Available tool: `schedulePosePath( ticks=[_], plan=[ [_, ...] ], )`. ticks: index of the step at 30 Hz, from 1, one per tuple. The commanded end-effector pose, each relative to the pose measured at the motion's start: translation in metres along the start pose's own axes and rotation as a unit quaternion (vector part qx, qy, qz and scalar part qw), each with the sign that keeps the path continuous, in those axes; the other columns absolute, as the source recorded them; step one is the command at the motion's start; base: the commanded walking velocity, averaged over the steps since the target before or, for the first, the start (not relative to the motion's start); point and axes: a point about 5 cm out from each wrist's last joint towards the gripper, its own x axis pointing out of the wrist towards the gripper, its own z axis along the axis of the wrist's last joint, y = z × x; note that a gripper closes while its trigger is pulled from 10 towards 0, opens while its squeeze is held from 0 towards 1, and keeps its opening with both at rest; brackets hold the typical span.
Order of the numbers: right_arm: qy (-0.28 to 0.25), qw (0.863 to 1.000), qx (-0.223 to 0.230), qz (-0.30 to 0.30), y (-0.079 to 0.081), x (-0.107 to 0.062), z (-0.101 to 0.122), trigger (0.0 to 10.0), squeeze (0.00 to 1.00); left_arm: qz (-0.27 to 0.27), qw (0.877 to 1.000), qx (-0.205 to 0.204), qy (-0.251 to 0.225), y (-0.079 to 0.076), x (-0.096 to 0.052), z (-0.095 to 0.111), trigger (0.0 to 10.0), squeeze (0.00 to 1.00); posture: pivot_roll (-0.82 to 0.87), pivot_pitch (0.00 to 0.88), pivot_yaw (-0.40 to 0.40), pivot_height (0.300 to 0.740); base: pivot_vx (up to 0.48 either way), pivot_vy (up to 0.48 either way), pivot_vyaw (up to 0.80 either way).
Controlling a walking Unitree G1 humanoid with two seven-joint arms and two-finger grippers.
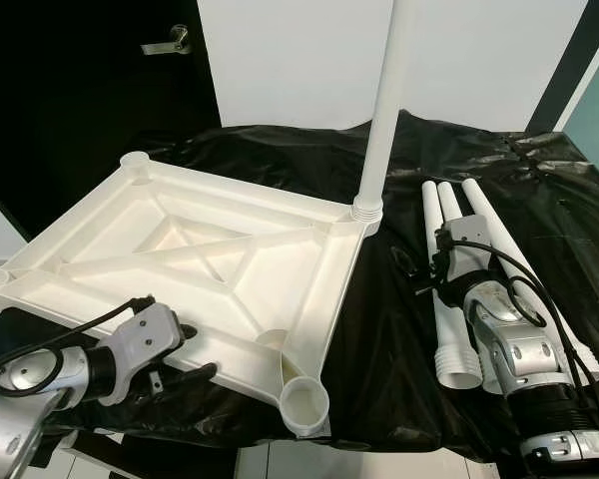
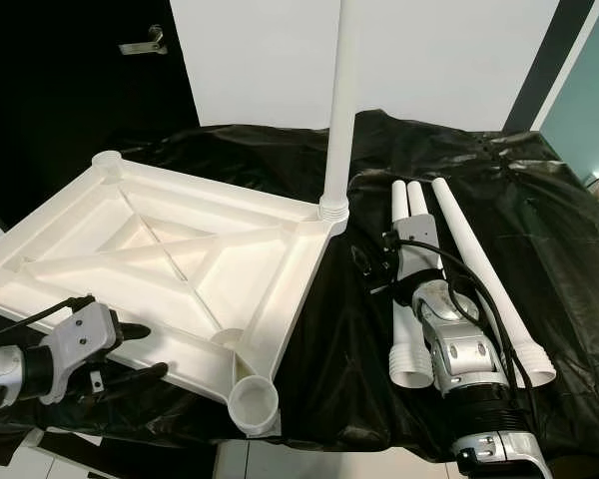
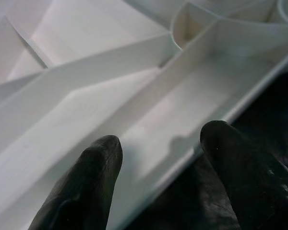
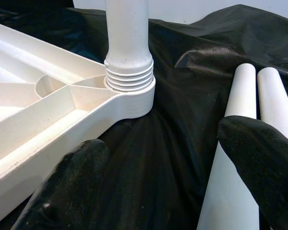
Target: Building children table
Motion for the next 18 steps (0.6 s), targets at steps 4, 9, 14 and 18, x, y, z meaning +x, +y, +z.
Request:
schedulePosePath(
  ticks=[4,9,14,18],
  plan=[
    [0.002,1.000,-0.002,0.006,0.000,0.001,0.002,10.0,0.00,-0.073,0.997,-0.010,0.002,-0.007,-0.007,-0.003,10.0,0.00,0.03,0.000,-0.021,0.740,0.000,0.000,0.00],
    [0.002,1.000,-0.005,0.010,-0.001,0.003,0.002,10.0,0.00,-0.084,0.996,-0.010,0.003,-0.010,-0.011,-0.006,10.0,0.00,0.05,0.000,-0.026,0.740,0.000,0.000,0.00],
    [-0.001,1.000,-0.006,0.013,0.001,0.005,0.005,10.0,0.00,-0.081,0.996,0.006,0.031,-0.015,0.003,-0.012,10.0,0.00,0.05,0.000,-0.030,0.740,0.000,0.000,0.00],
    [-0.002,1.000,-0.007,0.013,0.001,0.006,0.006,10.0,0.00,-0.084,0.995,0.015,0.045,-0.015,0.013,-0.014,10.0,0.00,0.04,0.000,-0.024,0.740,0.000,0.000,0.00]
  ],
)
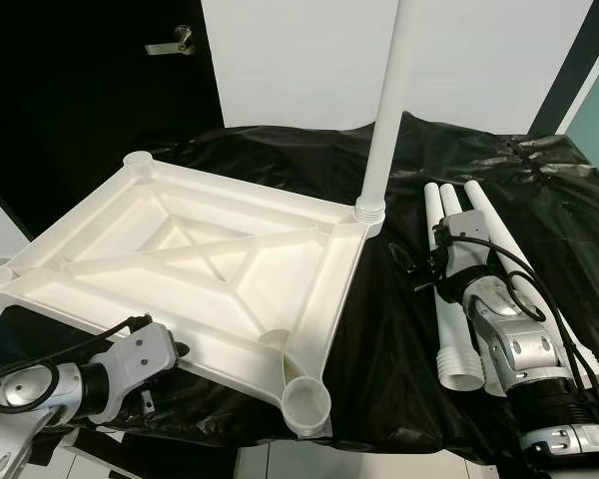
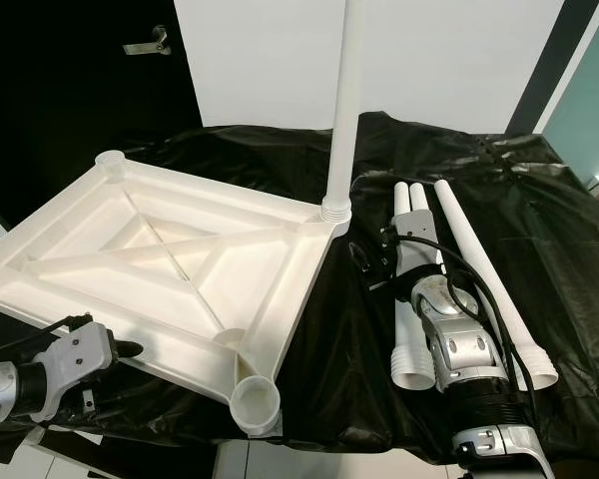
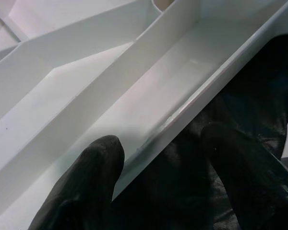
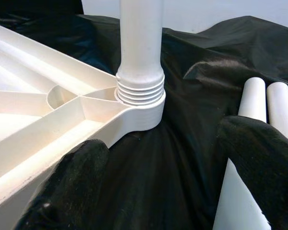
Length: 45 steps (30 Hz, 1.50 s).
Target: Building children table
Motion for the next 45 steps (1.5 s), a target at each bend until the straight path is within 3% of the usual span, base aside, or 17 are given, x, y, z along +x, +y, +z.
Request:
schedulePosePath(
  ticks=[1,8,12,23,24,25,26,27,28,45],
  plan=[
    [0.005,1.000,-0.002,0.005,0.001,0.002,0.000,10.0,0.00,-0.050,0.999,-0.008,0.017,-0.008,0.010,-0.008,10.0,0.00,0.04,0.000,-0.022,0.740,0.000,0.000,0.00],
    [0.004,1.000,-0.001,0.000,0.000,0.003,0.001,10.0,0.00,-0.036,0.999,-0.008,0.027,-0.001,0.018,-0.010,10.0,0.00,0.02,0.000,-0.006,0.740,0.000,0.000,0.00],
    [0.002,1.000,0.001,-0.011,-0.003,0.002,0.001,10.0,0.00,-0.007,0.998,-0.015,0.056,0.012,0.030,-0.015,10.0,0.00,0.02,0.000,0.005,0.740,0.000,0.000,0.00],
    [-0.001,1.000,0.000,-0.018,-0.005,0.002,0.002,10.0,0.00,-0.027,0.996,0.016,0.079,0.019,0.039,-0.014,10.0,0.00,0.00,0.000,0.028,0.740,0.000,0.000,0.00],
    [-0.002,1.000,0.000,-0.019,-0.005,0.002,0.002,10.0,0.00,-0.027,0.996,0.018,0.080,0.021,0.041,-0.014,7.9,0.00,0.00,0.000,0.031,0.740,0.000,0.000,0.00],
    [-0.002,1.000,0.000,-0.019,-0.005,0.002,0.002,10.0,0.00,-0.027,0.996,0.018,0.080,0.021,0.041,-0.014,7.9,0.00,0.00,0.000,0.031,0.740,0.000,0.000,0.00],
    [-0.002,1.000,-0.001,-0.020,-0.006,0.001,0.002,10.0,0.00,-0.026,0.996,0.017,0.082,0.023,0.041,-0.014,3.1,0.00,0.00,0.000,0.035,0.740,0.000,0.000,0.00],
    [-0.002,1.000,-0.001,-0.020,-0.006,0.001,0.002,10.0,0.00,-0.026,0.996,0.017,0.082,0.023,0.041,-0.014,3.1,0.00,0.00,0.000,0.035,0.740,0.000,0.000,0.00],
    [-0.001,1.000,0.000,-0.027,-0.007,-0.001,0.001,10.0,0.00,-0.018,0.997,0.010,0.081,0.028,0.041,-0.013,0.0,0.00,-0.01,0.000,0.039,0.740,0.000,0.000,0.00],
    [-0.010,0.999,0.007,-0.048,-0.009,-0.003,0.001,10.0,0.00,0.047,0.996,-0.034,0.065,0.036,0.039,-0.012,0.0,0.00,0.01,0.000,0.022,0.740,0.000,0.000,0.00]
  ],
)
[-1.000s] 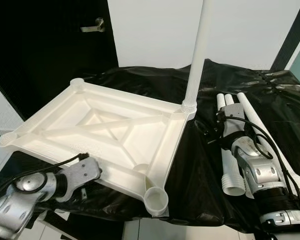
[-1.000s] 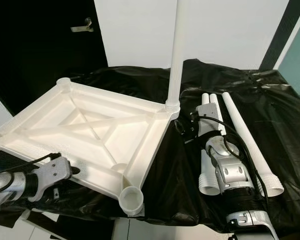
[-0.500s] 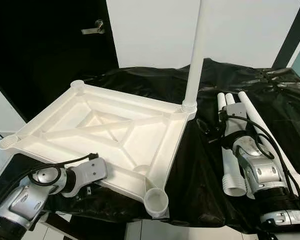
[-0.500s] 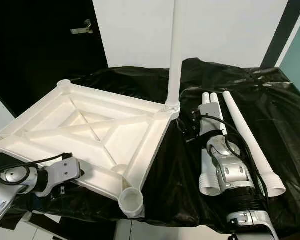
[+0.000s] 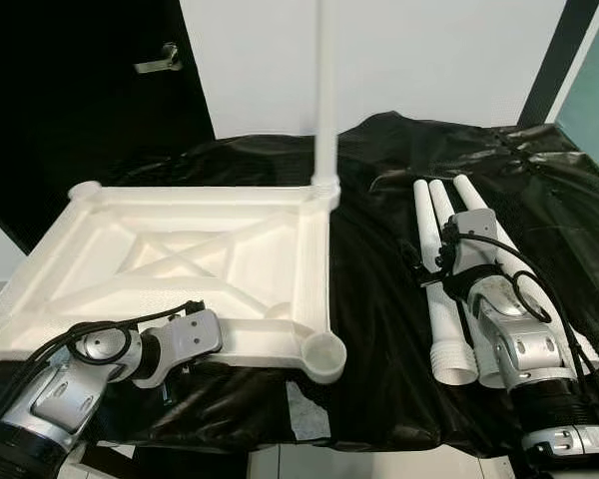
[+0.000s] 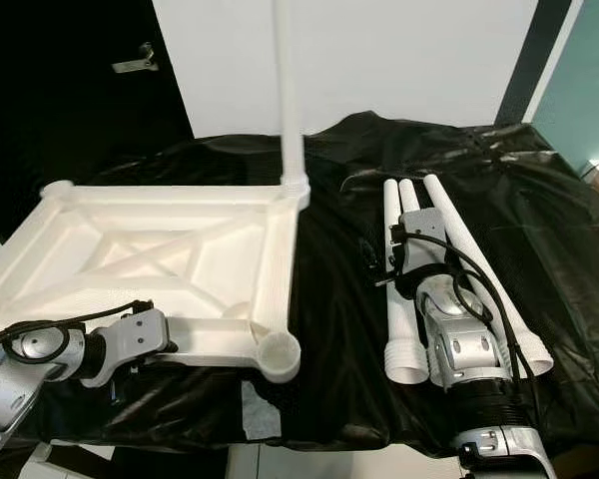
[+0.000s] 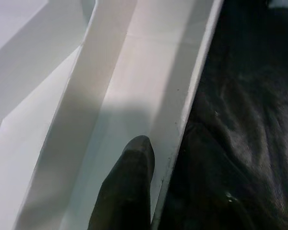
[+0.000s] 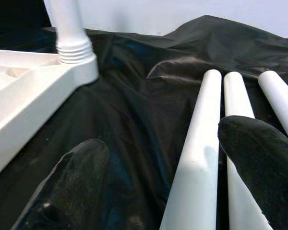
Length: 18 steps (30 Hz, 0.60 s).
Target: Building children table
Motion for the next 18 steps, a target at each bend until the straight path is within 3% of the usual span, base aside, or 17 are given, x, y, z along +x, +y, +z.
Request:
schedulePosePath(
  ticks=[1,7,8,9,10,11,12,13,14,18],
  plan=[
    [-0.009,1.000,0.002,-0.009,-0.002,0.000,0.002,10.0,0.00,0.065,0.997,-0.048,0.013,0.005,-0.004,-0.013,0.0,0.00,0.01,0.000,0.021,0.740,0.000,0.000,0.00],
    [-0.023,0.999,0.002,-0.030,-0.003,0.001,0.005,10.0,0.00,0.077,0.996,-0.037,0.003,-0.003,0.000,-0.005,0.0,0.00,0.02,0.000,0.006,0.740,0.000,0.000,0.00],
    [-0.023,0.999,0.004,-0.036,-0.002,0.001,0.005,10.0,0.00,0.073,0.997,-0.038,0.000,-0.007,0.001,-0.003,1.8,0.00,0.02,0.000,0.007,0.740,0.000,0.000,0.00],
    [-0.024,0.999,0.005,-0.041,-0.002,0.001,0.005,10.0,0.00,0.070,0.997,-0.038,-0.002,-0.009,0.001,-0.002,4.4,0.00,0.02,0.000,0.007,0.740,0.000,0.000,0.00],
    [-0.024,0.999,0.005,-0.041,-0.002,0.001,0.005,10.0,0.00,0.070,0.997,-0.038,-0.002,-0.009,0.001,-0.002,4.4,0.00,0.02,0.000,0.007,0.740,0.000,0.000,0.00],
    [-0.024,0.999,0.009,-0.049,-0.003,0.001,0.005,10.0,0.00,0.066,0.997,-0.041,-0.007,-0.012,0.002,0.001,10.0,0.11,0.02,0.000,0.004,0.740,0.000,0.000,0.00],
    [-0.023,0.998,0.011,-0.053,-0.003,0.000,0.005,10.0,0.00,0.064,0.997,-0.044,-0.010,-0.014,0.002,0.002,10.0,0.11,0.02,0.000,0.004,0.740,0.000,0.000,0.00],
    [-0.026,0.998,0.015,-0.062,-0.003,0.000,0.005,10.0,0.00,0.060,0.997,-0.048,-0.017,-0.016,0.002,0.005,10.0,0.67,0.02,0.000,0.002,0.740,0.000,0.000,0.00],
    [-0.025,0.997,0.019,-0.071,-0.004,-0.001,0.004,10.0,0.00,0.055,0.997,-0.049,-0.021,-0.017,0.002,0.006,10.0,1.00,0.02,0.000,0.003,0.740,0.000,0.000,0.00],
    [-0.023,0.995,0.032,-0.089,-0.005,-0.002,0.003,10.0,0.00,0.049,0.997,-0.046,-0.038,-0.019,0.002,0.012,10.0,1.00,0.02,0.000,0.002,0.740,0.000,0.000,0.00]
  ],
)
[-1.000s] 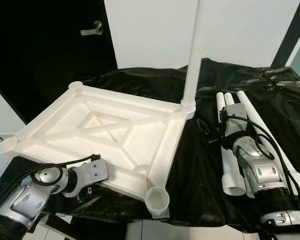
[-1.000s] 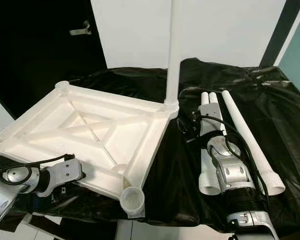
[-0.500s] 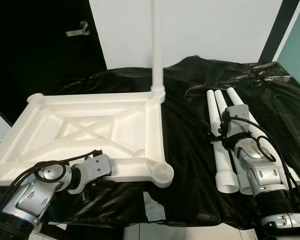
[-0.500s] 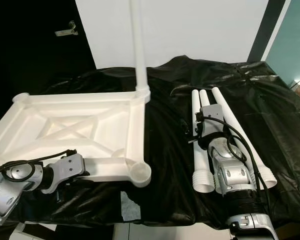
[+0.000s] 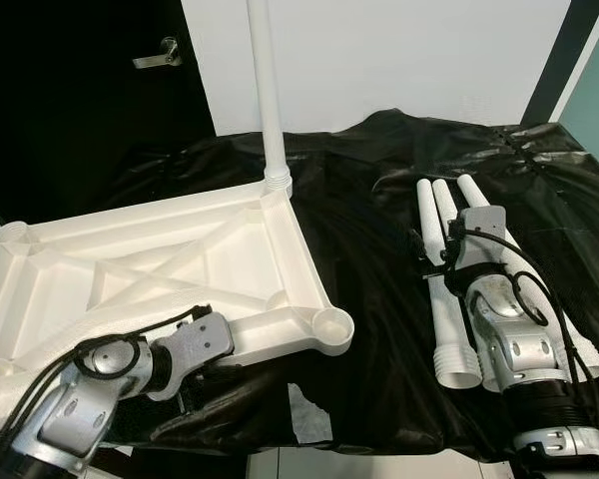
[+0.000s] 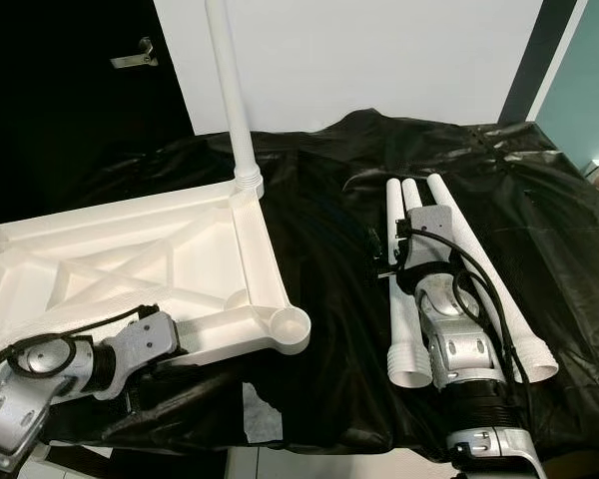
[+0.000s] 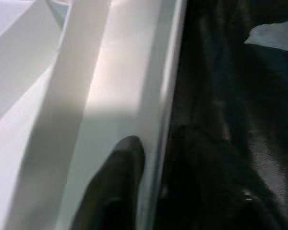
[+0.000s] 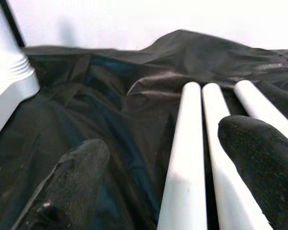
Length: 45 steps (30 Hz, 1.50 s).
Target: Building children table
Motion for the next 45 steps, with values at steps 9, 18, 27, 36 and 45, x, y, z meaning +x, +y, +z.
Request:
schedulePosePath(
  ticks=[9,18,27,36,45],
  plan=[
    [0.002,0.996,0.024,-0.089,-0.020,-0.009,0.005,10.0,0.00,0.071,0.987,-0.015,-0.142,0.011,-0.009,0.039,10.0,0.00,0.01,0.000,0.006,0.740,0.000,0.000,0.00],
    [0.052,0.987,0.056,-0.140,-0.030,-0.019,-0.002,10.0,0.00,0.090,0.968,-0.012,-0.233,0.014,-0.011,0.068,10.0,0.00,-0.01,0.000,0.005,0.740,0.000,0.000,0.00],
    [0.116,0.976,0.062,-0.176,-0.040,-0.035,-0.013,10.0,0.00,0.108,0.957,-0.028,-0.267,0.014,-0.003,0.082,10.0,0.00,-0.02,0.000,0.005,0.740,0.000,0.000,0.00],
    [0.168,0.946,0.039,-0.274,-0.083,-0.059,-0.024,10.0,0.00,0.099,0.950,-0.045,-0.294,0.009,0.003,0.097,10.0,0.00,-0.04,0.000,0.004,0.740,0.000,0.000,0.00],
    [0.209,0.936,0.048,-0.280,-0.107,-0.063,-0.029,10.0,0.00,0.103,0.947,-0.047,-0.301,0.006,0.003,0.101,10.0,0.00,-0.04,0.000,0.001,0.740,0.000,0.000,0.00]
  ],
)
